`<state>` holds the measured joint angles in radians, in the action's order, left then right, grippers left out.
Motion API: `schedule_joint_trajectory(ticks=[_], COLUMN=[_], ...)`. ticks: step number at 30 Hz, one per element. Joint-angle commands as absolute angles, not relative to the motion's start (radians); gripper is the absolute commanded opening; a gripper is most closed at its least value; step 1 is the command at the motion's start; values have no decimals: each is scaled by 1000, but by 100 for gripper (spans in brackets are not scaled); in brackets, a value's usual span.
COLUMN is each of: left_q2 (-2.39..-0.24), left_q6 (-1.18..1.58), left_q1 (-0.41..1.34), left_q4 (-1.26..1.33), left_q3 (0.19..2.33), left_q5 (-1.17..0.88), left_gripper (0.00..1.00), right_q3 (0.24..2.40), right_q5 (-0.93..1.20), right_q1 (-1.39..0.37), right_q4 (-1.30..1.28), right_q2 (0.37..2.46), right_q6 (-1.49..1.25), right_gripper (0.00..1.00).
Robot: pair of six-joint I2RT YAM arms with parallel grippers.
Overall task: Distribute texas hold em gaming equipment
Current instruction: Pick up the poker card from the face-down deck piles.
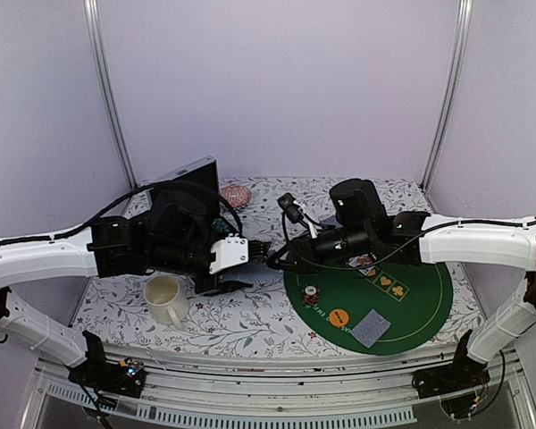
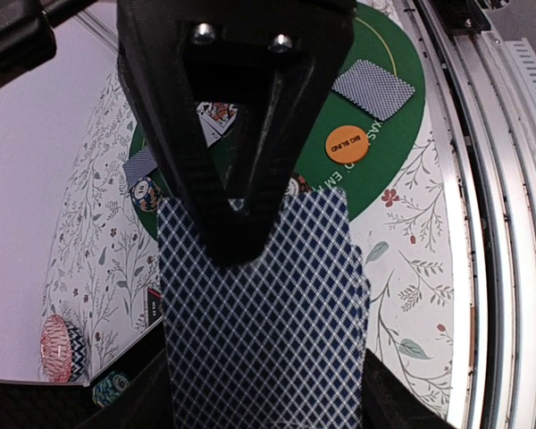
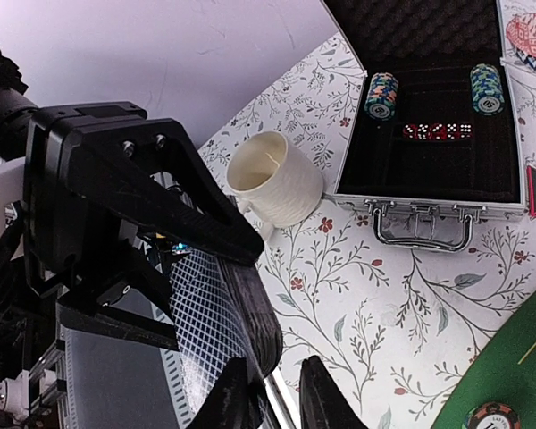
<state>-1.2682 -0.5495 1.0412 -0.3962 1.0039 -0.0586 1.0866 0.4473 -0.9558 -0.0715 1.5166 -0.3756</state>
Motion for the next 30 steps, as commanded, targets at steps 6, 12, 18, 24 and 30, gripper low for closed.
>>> schedule_joint_trajectory(ticks=[6, 12, 18, 24, 30], left_q2=[-1258, -1258, -1257, -1258, -1264], left_q6=[-550, -550, -550, -552, -551], left_q1=[1031, 1032, 1032, 1032, 1032], left_q4=[-383, -382, -382, -382, -382], left_q3=[999, 999, 999, 997, 997], left_q5=[-62, -62, -66, -62, -64], left_gripper=[62, 62, 62, 62, 62], right_q3=[1124, 1133, 1146, 1152, 1177], right_q5=[411, 403, 389, 316, 115], right_q1=[-958, -959, -942, -886, -821], right_q4=[-166, -208, -261, -362, -514], right_q2=[1450, 1430, 1374, 1259, 1169], right_q6=[-352, -338, -313, -267, -199], right_gripper=[8, 2, 2, 2, 2])
